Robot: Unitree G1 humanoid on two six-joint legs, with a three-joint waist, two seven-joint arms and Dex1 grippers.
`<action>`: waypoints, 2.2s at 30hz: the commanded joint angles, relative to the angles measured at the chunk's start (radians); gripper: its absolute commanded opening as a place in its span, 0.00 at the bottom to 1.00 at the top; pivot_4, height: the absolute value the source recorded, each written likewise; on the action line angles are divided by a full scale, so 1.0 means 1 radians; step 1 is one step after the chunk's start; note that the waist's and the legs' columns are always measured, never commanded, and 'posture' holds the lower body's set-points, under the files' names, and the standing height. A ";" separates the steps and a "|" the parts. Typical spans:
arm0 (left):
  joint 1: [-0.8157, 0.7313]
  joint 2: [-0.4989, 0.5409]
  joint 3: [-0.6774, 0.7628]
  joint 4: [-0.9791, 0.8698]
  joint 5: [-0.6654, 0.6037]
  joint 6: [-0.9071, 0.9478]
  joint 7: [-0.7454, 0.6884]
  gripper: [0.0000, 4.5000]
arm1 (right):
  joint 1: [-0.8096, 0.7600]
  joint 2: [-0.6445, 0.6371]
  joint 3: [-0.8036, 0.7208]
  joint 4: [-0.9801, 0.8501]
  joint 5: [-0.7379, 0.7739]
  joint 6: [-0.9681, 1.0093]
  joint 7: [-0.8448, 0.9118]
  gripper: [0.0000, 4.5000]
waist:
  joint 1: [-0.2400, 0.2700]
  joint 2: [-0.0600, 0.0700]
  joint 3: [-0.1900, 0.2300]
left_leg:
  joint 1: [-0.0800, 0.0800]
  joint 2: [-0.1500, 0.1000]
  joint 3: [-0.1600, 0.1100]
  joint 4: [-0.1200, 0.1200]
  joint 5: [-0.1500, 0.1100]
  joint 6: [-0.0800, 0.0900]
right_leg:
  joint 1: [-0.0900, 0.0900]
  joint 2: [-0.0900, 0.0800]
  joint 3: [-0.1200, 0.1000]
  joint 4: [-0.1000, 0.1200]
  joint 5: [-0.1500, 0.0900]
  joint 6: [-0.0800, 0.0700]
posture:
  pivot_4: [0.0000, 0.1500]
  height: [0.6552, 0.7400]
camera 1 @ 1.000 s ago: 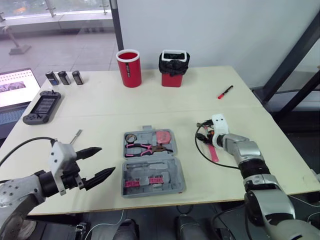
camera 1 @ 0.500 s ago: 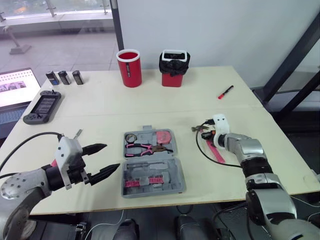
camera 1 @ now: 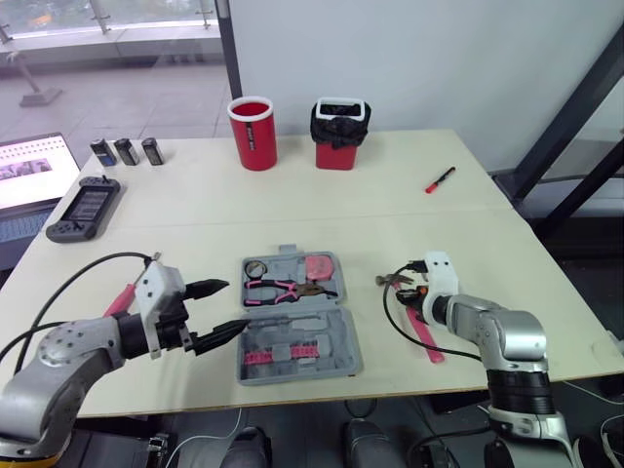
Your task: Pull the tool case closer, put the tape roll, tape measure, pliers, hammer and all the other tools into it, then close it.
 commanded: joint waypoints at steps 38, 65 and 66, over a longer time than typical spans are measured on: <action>0.080 0.052 0.141 -0.088 -0.017 0.036 -0.005 1.00 | -0.764 -0.330 1.066 1.093 -1.208 -2.248 0.487 0.34 | -0.011 -0.002 0.000 | 0.008 0.000 0.002 0.001 0.001 -0.001 | 0.007 -0.001 0.001 0.002 0.001 0.000 | 1.00 1.00; -0.097 0.106 0.063 0.046 -0.020 0.049 -0.147 1.00 | -0.079 -0.417 0.393 -0.025 -0.554 -0.107 0.873 0.01 | 0.004 0.002 0.003 | 0.014 0.000 0.002 0.002 0.001 -0.001 | 0.009 0.000 0.004 0.008 -0.001 0.001 | 1.00 1.00; -0.102 0.109 0.064 0.049 -0.021 0.051 -0.150 1.00 | -0.068 -0.373 0.369 -0.040 -0.537 -0.021 0.839 0.01 | 0.004 0.002 0.002 | 0.012 0.000 0.002 0.002 0.001 -0.001 | 0.007 0.000 0.004 0.008 -0.001 0.001 | 1.00 1.00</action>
